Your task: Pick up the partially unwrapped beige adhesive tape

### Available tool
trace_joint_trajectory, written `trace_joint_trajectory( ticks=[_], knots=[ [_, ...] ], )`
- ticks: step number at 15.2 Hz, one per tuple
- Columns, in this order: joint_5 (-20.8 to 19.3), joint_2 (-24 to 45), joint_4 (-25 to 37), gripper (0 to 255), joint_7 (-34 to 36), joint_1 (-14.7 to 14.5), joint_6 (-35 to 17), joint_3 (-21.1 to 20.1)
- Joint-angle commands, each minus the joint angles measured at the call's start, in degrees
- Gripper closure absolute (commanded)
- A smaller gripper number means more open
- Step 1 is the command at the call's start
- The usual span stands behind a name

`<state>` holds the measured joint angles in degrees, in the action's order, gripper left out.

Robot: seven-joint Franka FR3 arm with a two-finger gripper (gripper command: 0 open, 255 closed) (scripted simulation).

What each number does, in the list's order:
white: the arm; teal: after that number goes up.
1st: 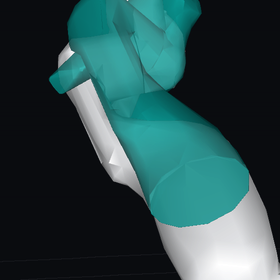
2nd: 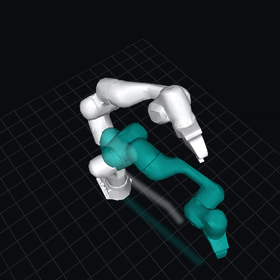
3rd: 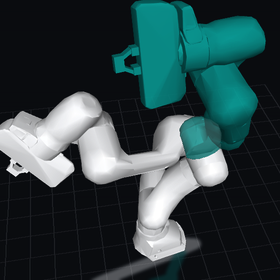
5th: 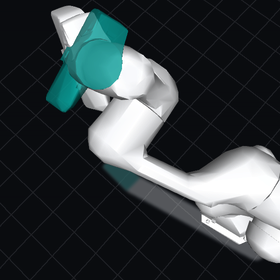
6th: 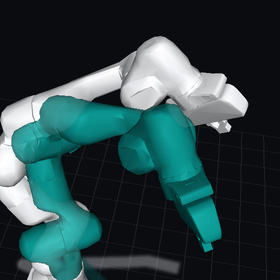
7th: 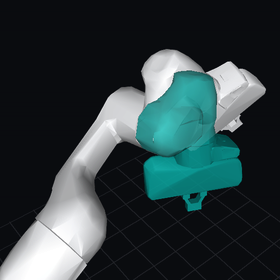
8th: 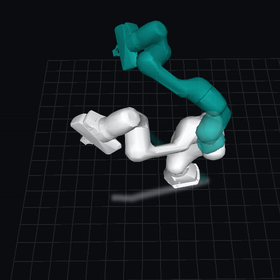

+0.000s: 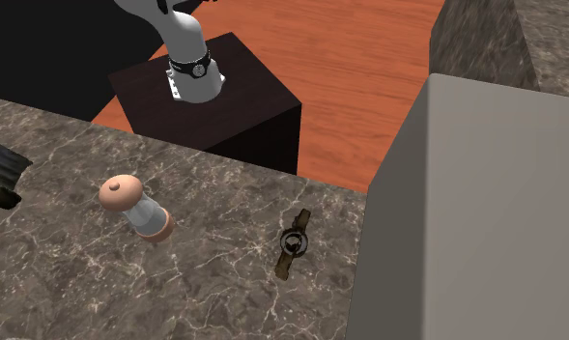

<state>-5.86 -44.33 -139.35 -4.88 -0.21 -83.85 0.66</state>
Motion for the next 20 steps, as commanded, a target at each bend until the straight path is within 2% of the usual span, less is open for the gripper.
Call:
trace_joint_trajectory(
  ticks=[1,10,20],
  knots=[
    [0.0,0.0,0.0,0,0.0,0.0,0.0,0.0],
    [2.59,15.75,-0.42,0,10.7,1.43,-17.67,-2.63],
    [2.71,37.0,7.23,0,21.44,3.12,-33.18,-4.05]
  ],
)
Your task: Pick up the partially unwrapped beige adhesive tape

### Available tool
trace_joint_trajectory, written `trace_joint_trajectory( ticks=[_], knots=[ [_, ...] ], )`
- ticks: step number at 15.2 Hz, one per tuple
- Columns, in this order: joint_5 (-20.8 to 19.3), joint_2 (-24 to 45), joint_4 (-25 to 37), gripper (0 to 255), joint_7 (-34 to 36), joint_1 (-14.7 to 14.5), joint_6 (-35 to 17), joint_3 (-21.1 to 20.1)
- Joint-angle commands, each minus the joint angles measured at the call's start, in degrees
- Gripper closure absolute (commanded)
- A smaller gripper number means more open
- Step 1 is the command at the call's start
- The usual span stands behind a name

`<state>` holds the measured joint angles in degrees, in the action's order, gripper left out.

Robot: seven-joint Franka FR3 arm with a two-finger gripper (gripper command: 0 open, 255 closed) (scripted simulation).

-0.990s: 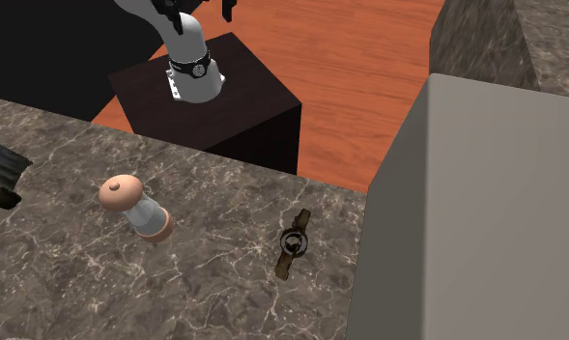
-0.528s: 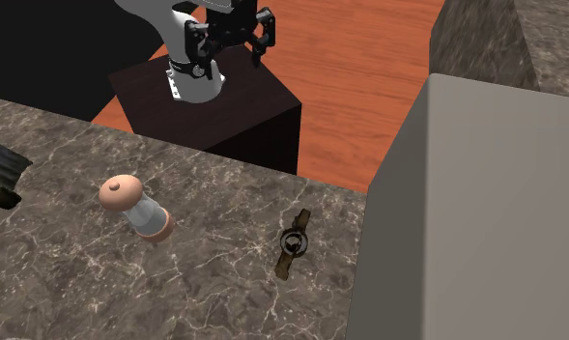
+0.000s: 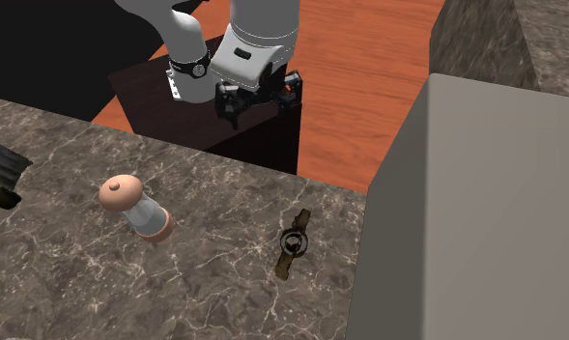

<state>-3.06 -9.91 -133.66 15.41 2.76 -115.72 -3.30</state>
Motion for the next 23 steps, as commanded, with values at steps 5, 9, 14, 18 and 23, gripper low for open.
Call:
trace_joint_trajectory(
  ticks=[5,9,14,18,23],
  knots=[
    [-0.71,13.46,8.21,0,6.05,0.66,-6.53,0.15],
    [-1.11,22.06,14.78,0,9.57,0.86,-9.42,0.78],
    [-1.11,32.75,24.57,0,13.32,0.99,-11.44,1.93],
    [-1.04,37.11,27.84,0,14.45,1.03,-12.89,2.37],
    [-1.21,39.63,27.5,0,14.67,0.99,-15.74,2.46]
  ],
)
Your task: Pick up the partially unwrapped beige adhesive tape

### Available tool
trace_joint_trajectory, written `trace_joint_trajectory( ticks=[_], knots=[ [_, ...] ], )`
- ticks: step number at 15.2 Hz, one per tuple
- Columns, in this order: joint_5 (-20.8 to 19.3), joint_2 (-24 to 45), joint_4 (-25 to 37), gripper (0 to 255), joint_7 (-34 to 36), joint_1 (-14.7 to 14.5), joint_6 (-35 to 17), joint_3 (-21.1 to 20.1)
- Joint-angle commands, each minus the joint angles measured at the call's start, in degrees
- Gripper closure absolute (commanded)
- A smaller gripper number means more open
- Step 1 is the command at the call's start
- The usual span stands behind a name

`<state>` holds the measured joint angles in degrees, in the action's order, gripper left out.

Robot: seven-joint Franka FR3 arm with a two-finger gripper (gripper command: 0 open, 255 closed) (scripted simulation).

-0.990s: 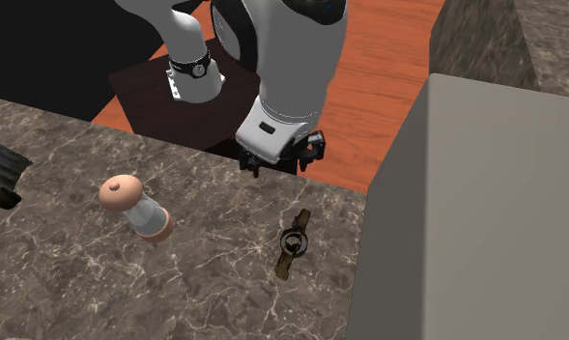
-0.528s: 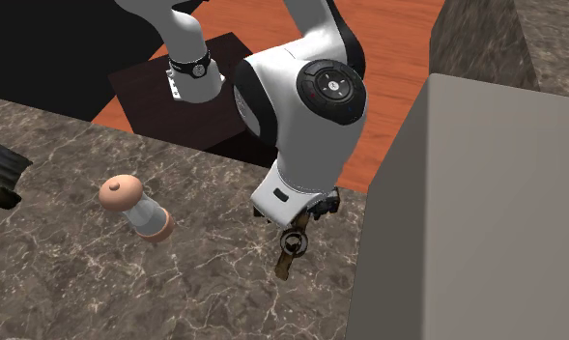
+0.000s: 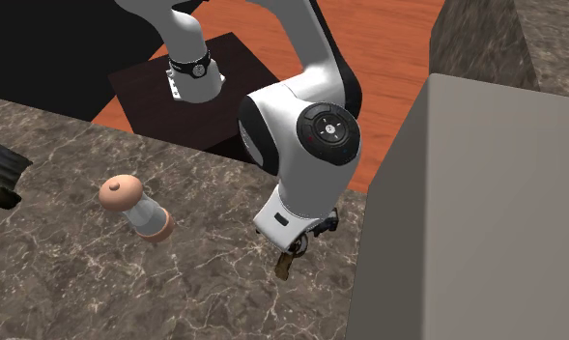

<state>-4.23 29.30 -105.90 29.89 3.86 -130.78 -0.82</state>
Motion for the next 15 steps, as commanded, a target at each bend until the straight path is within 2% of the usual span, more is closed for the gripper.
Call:
trace_joint_trajectory(
  ticks=[1,2,3,12,15],
  knots=[
    [-0.07,0.72,-0.29,0,0.22,-0.12,-1.02,0.0],
    [-0.07,0.73,-0.27,0,0.22,-0.12,-1.01,0.0],
    [-0.07,0.67,-0.41,255,0.21,-0.11,-1.1,0.0],
    [-0.07,0.73,-0.27,255,0.22,-0.12,-1.01,0.0],
    [0.03,-0.83,-0.15,255,0.09,-0.09,0.67,-0.06]
  ],
)
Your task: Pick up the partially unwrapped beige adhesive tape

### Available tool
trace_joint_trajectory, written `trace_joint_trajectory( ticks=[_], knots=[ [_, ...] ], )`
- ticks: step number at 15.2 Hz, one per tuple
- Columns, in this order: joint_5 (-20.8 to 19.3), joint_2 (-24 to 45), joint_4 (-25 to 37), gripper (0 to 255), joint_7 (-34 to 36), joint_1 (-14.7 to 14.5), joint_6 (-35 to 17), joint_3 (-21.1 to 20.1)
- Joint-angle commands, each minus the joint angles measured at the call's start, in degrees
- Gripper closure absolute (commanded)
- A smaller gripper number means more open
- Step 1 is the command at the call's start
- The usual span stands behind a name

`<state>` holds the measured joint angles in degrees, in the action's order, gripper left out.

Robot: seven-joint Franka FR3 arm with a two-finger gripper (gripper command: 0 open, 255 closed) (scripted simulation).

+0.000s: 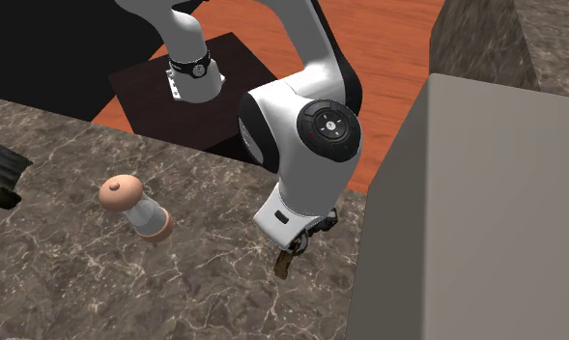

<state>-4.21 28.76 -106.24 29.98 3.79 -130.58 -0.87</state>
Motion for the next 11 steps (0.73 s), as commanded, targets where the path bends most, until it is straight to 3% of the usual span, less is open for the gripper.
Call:
trace_joint_trajectory(
  ticks=[1,11],
  knots=[
    [0.06,-0.79,0.27,255,-0.05,-0.01,1.05,-0.04],
    [0.38,-5.34,1.72,255,-0.47,0.05,7.04,-0.18]
  ],
)
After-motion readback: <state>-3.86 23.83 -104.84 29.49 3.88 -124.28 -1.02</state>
